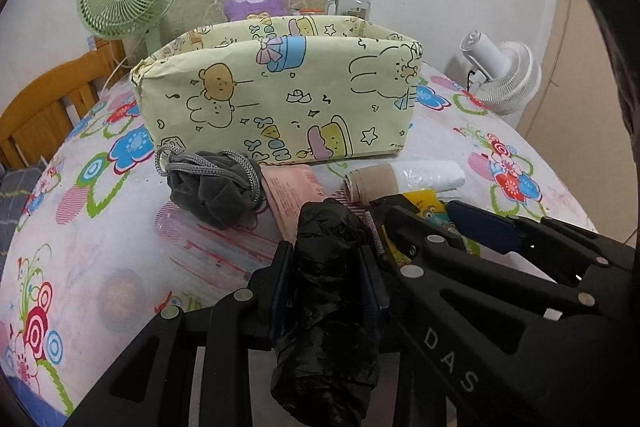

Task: Organize soft objects
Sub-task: 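Grasp the black plastic bag with the left tool while the right tool grasps the yellow cartoon tissue pack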

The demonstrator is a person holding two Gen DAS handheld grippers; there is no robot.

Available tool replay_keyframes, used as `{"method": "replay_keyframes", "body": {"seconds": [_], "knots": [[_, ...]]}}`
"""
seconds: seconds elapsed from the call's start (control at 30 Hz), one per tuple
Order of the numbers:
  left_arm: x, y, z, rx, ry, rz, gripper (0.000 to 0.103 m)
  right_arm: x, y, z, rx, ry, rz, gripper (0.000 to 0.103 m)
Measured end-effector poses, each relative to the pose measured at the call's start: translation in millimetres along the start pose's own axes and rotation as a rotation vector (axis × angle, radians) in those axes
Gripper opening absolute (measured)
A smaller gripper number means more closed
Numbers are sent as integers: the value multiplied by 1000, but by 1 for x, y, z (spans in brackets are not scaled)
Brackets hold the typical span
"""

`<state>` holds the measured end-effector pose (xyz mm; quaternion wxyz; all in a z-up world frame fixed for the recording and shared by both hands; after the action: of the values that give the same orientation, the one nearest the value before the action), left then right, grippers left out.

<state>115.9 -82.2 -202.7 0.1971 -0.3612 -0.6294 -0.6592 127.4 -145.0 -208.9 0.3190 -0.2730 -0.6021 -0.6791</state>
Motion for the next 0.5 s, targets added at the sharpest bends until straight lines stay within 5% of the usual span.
{"method": "replay_keyframes", "body": {"seconds": [0.17, 0.5], "knots": [[1, 1, 0, 6, -5, 1, 32, 2, 0, -1, -4, -7, -3, 31], [6, 3, -3, 8, -6, -9, 31, 11, 2, -2, 1, -11, -30, 25]]}}
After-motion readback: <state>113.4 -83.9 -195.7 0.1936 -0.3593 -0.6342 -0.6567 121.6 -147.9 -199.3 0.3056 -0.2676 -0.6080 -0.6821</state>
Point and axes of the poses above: each gripper's, at about its wrist camera, not at the fingertips, and x roughly against the way its jaws point, z to its left, y to its top, the point moved 8 cm from there along -x, roughly the way its jaws point, and after that the axes turned 2 degrees about -y, right-handed, at the moved point
